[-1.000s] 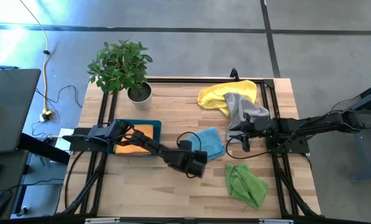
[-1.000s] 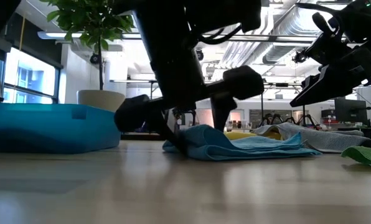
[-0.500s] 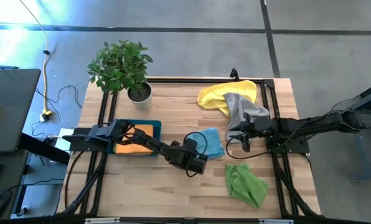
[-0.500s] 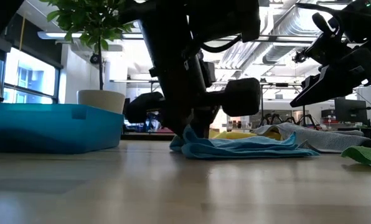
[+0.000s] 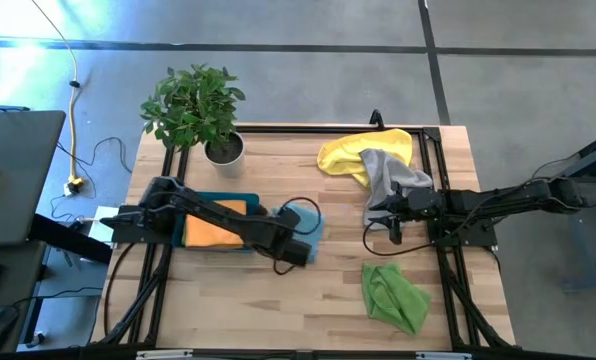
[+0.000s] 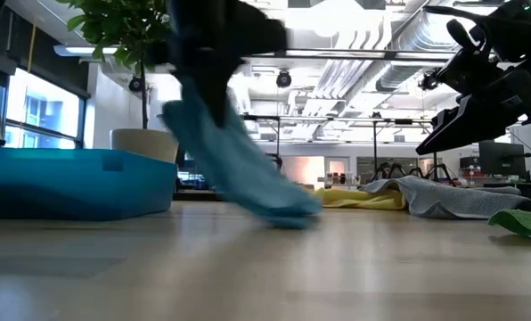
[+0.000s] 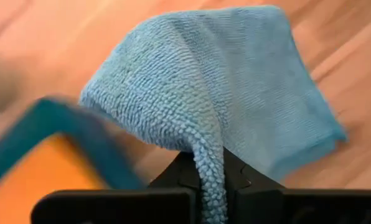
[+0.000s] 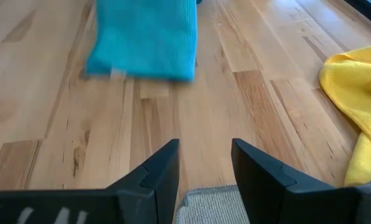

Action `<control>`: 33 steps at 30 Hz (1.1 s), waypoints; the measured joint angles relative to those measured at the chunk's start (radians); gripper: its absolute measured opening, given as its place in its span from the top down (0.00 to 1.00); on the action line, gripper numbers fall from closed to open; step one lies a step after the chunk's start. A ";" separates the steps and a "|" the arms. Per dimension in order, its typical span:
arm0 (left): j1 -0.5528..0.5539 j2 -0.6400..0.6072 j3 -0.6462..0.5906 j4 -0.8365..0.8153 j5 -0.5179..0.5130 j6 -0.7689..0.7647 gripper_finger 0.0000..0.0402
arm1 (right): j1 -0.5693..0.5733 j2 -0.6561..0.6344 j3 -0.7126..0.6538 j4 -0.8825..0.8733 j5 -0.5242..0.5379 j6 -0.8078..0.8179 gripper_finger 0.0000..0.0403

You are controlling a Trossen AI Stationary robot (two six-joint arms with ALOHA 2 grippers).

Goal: Fold microfiber towels
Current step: Stack the blue microfiber towel on top of the orange microfiber towel in the blue bin

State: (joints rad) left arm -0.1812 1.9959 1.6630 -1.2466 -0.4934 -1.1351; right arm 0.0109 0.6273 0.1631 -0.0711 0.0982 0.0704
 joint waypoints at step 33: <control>-0.023 -0.414 -0.633 -0.316 0.221 -0.347 0.98 | 0.000 0.001 0.000 -0.037 0.000 0.000 0.66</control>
State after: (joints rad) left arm -0.2046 1.5821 1.0298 -1.5630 -0.2720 -1.4823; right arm 0.0112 0.6285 0.1631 -0.1085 0.0984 0.0700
